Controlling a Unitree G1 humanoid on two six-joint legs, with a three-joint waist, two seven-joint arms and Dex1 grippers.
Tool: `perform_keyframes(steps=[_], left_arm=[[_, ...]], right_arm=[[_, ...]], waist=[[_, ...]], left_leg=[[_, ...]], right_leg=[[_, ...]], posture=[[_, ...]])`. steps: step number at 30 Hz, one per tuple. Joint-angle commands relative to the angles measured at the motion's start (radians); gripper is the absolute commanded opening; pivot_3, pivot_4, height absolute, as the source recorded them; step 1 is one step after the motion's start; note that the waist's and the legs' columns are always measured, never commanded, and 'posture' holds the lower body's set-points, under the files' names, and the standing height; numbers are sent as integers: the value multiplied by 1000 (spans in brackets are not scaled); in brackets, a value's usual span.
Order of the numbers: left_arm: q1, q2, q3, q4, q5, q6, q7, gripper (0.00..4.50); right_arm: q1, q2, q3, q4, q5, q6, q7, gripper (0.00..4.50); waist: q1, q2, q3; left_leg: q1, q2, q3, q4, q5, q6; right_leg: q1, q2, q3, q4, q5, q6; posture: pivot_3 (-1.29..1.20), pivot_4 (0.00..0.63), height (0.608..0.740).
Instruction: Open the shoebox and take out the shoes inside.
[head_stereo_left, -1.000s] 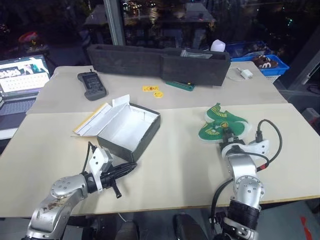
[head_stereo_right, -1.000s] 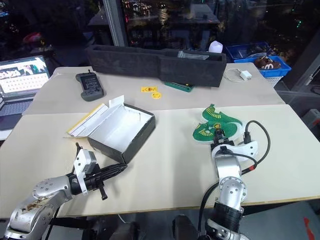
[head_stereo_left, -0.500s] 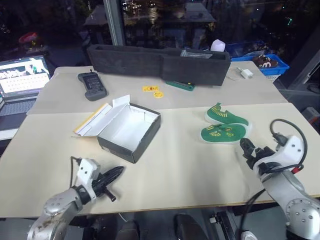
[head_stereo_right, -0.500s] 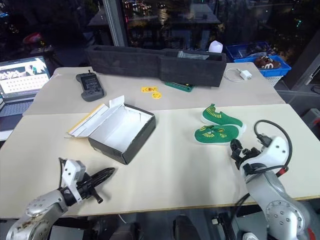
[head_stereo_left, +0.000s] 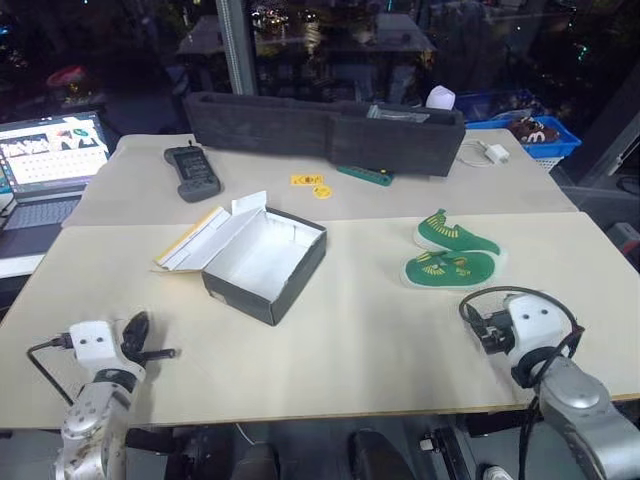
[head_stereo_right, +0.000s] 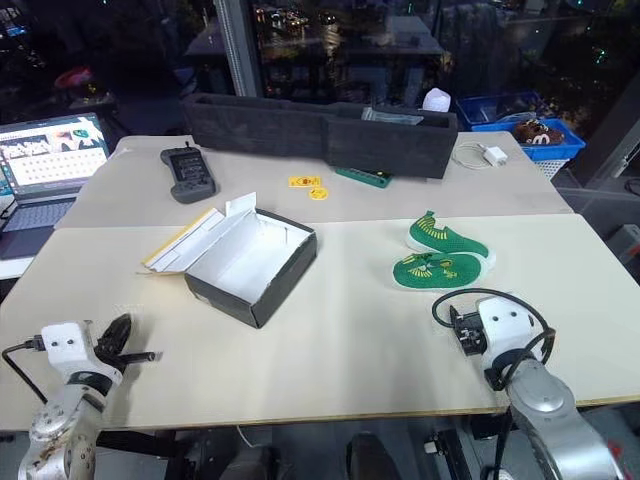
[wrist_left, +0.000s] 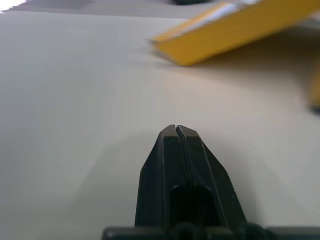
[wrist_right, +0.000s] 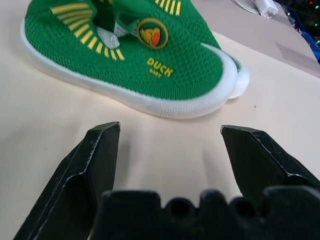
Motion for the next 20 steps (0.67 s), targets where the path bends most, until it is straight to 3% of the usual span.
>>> perform_keyframes(steps=[1, 5, 20], left_arm=[[-36, 27, 39, 64, 14, -37, 25, 0], [-41, 21, 44, 86, 8, -53, 27, 0], [-84, 31, 30, 128, 8, -69, 10, 0]], right_arm=[[2, 53, -79, 15, -69, -40, -20, 3849], [-27, 122, -108, 56, -102, -42, -16, 3849], [-75, 218, -102, 108, -230, -43, 26, 3849]], waist=[[2, 0, 0], [2, 0, 0], [12, 0, 0]], left_leg=[[0, 0, 0, 0, 0, 0], [-1, 0, 0, 0, 0, 0], [0, 0, 0, 0, 0, 0]], right_leg=[[0, 0, 0, 0, 0, 0], [0, 0, 0, 0, 1, 1], [0, 0, 0, 1, 1, 1]], posture=[[0, 150, 715], [0, 150, 715], [0, 150, 715]])
